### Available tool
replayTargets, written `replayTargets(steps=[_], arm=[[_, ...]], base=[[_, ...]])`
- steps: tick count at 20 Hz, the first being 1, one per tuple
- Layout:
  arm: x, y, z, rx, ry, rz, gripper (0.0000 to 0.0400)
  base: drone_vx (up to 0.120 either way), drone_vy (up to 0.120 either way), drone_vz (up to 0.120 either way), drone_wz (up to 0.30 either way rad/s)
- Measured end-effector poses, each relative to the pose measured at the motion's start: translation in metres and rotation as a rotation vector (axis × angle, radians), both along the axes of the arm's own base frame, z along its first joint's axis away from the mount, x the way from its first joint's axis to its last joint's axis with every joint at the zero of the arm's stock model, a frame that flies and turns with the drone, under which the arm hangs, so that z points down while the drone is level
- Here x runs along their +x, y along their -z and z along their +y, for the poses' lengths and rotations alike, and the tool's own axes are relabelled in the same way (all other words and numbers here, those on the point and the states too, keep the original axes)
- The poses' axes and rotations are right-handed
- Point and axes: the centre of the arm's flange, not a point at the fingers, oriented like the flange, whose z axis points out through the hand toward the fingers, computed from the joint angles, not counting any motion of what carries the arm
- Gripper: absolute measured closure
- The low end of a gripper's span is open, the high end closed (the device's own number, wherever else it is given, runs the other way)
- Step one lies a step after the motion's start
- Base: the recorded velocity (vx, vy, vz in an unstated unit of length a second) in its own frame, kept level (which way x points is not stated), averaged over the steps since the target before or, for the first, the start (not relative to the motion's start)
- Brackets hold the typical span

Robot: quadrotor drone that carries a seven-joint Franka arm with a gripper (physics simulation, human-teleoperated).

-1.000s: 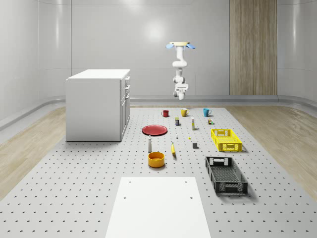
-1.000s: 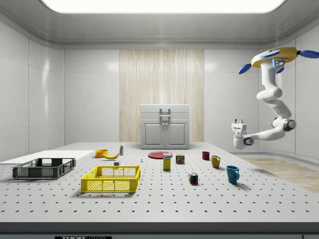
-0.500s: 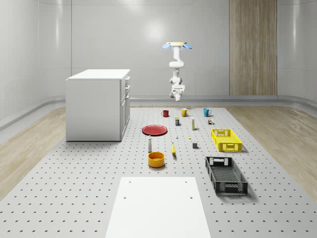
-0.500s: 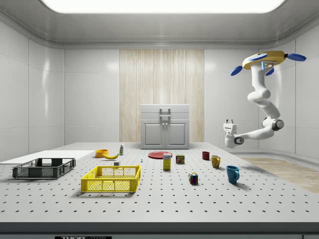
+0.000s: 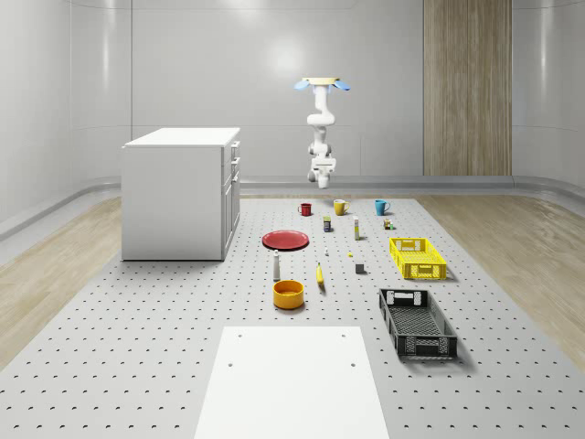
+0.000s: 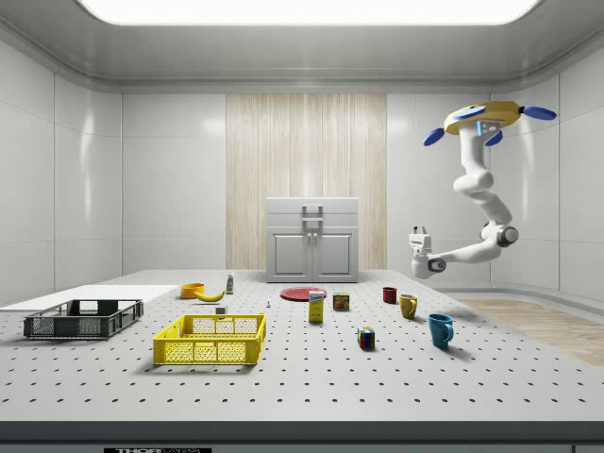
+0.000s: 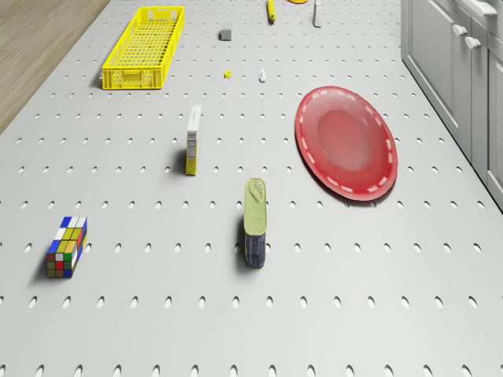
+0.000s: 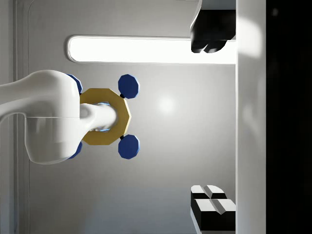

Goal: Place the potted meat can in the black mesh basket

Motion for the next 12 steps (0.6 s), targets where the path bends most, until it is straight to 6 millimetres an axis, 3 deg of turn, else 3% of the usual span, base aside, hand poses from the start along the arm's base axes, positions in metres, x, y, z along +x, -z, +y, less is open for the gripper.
replayTargets(steps=[12], arm=[[-0.0009, 0.0001, 0.0029, -0.029, 0.001, -0.009, 0.0000]], base=[[0.120, 0.000, 0.000, 0.000]])
